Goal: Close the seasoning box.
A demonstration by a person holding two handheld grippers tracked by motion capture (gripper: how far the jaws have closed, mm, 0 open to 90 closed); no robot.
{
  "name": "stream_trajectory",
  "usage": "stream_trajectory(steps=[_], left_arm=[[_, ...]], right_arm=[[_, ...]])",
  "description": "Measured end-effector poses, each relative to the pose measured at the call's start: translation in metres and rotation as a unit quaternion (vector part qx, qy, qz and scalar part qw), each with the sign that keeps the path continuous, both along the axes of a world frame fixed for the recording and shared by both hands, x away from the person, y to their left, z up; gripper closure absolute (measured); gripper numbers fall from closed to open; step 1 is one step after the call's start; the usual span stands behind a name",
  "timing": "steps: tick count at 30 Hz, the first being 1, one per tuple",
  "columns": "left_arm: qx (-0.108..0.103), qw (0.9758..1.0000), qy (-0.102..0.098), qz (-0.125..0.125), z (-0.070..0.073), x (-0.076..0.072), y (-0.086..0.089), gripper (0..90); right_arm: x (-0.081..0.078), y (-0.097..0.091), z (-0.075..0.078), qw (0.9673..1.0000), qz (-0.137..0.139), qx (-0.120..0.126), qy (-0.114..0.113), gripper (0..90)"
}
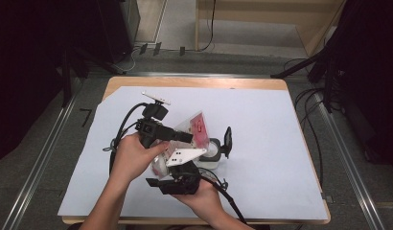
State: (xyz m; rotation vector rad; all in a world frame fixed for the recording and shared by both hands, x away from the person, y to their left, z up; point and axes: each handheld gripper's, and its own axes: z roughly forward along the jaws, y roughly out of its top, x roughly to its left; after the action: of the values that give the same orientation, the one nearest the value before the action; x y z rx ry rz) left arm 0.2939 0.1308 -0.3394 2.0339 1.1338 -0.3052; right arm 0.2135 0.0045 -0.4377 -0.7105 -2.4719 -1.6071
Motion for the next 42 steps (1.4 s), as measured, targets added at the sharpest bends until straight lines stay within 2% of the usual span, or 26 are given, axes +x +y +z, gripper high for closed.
stream_trajectory(steps=[22,33,42], left_arm=[[-0.001,1.0,-0.002,0.001,0.001,-0.0015,-0.0022,71.4],[0.009,0.9999,-0.008,-0.005,0.0028,-0.0023,-0.0027,71.1],[0.01,0.9999,-0.008,-0.004,0.0032,-0.0033,-0.0036,71.0]], right_arm=[[0.0002,-0.0003,0.0004,1.0,0.0,-0.002,0.0,61.8],[-0.0001,-0.0001,0.0002,1.0,0.0,-0.002,-0.005,61.9],[-0.0009,0.0001,0.0002,1.0,-0.001,0.001,-0.004,61.9]])
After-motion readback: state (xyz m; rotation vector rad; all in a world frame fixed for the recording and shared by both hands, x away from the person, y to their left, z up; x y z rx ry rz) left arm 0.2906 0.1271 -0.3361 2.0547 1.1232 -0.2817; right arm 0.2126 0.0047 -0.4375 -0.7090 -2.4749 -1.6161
